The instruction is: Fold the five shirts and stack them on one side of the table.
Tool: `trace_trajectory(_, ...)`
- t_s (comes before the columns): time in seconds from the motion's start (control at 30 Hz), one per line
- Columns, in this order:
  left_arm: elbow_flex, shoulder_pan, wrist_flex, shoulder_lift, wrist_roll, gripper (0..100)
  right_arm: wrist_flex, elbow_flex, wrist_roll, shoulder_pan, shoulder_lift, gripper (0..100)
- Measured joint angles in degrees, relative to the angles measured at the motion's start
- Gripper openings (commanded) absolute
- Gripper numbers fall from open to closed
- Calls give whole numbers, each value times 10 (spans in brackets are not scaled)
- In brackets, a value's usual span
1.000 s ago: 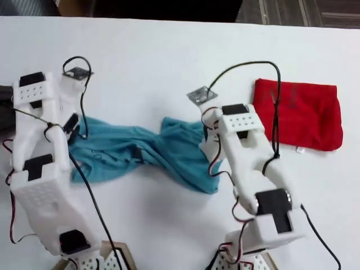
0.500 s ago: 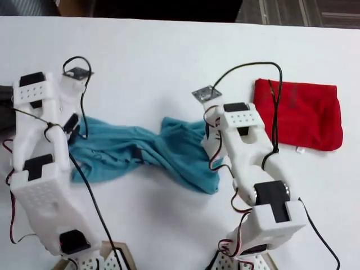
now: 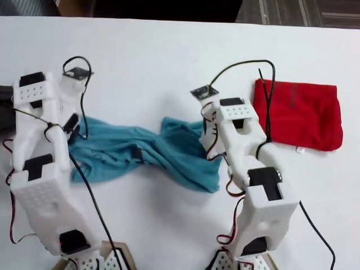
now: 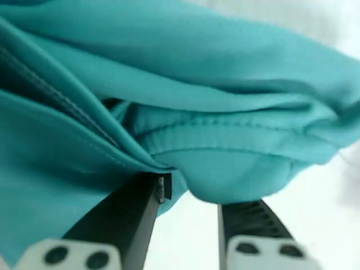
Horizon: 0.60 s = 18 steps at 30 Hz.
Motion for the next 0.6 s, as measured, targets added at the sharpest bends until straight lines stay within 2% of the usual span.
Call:
trace_trajectory(0.07,0,0,0,0,0,25,0,-3,0,1,3,9)
trace_trajectory(0.33,0,0,0,0,0,25,7,-26,0,7,11,22)
trace_trajectory(0.47,0,1,0,0,0,25,52,-60,1,2,-16,22)
trace_trajectory(0.6,-24,27,20,0,0,25,111,-142,45,3,-94,22)
